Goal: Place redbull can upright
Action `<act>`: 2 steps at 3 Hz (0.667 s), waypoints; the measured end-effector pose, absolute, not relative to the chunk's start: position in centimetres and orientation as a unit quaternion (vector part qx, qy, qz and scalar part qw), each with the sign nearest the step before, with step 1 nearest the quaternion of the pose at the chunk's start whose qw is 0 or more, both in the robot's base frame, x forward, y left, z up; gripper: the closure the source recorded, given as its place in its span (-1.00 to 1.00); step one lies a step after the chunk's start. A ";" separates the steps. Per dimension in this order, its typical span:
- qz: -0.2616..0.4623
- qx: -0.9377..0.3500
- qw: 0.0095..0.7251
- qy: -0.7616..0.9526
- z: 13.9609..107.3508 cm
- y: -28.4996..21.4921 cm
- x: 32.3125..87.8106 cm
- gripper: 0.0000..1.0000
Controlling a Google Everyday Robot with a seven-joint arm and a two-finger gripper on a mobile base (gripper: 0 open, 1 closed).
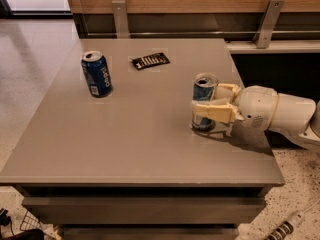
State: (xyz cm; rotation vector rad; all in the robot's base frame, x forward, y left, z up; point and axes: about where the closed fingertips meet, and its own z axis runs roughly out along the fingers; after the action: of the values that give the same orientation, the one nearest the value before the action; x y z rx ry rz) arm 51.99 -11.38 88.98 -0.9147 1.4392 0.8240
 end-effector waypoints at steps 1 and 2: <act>0.354 -0.393 0.584 0.616 89.0 -11.1 52.0 0.66; 0.355 -0.395 0.583 0.615 89.1 -10.9 52.0 0.19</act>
Offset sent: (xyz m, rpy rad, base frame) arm 0.0001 0.0020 0.0005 -0.0001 -0.0005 0.0036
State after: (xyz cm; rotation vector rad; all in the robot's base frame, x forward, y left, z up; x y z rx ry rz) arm 51.98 -10.90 89.09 -0.9223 1.4354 0.8293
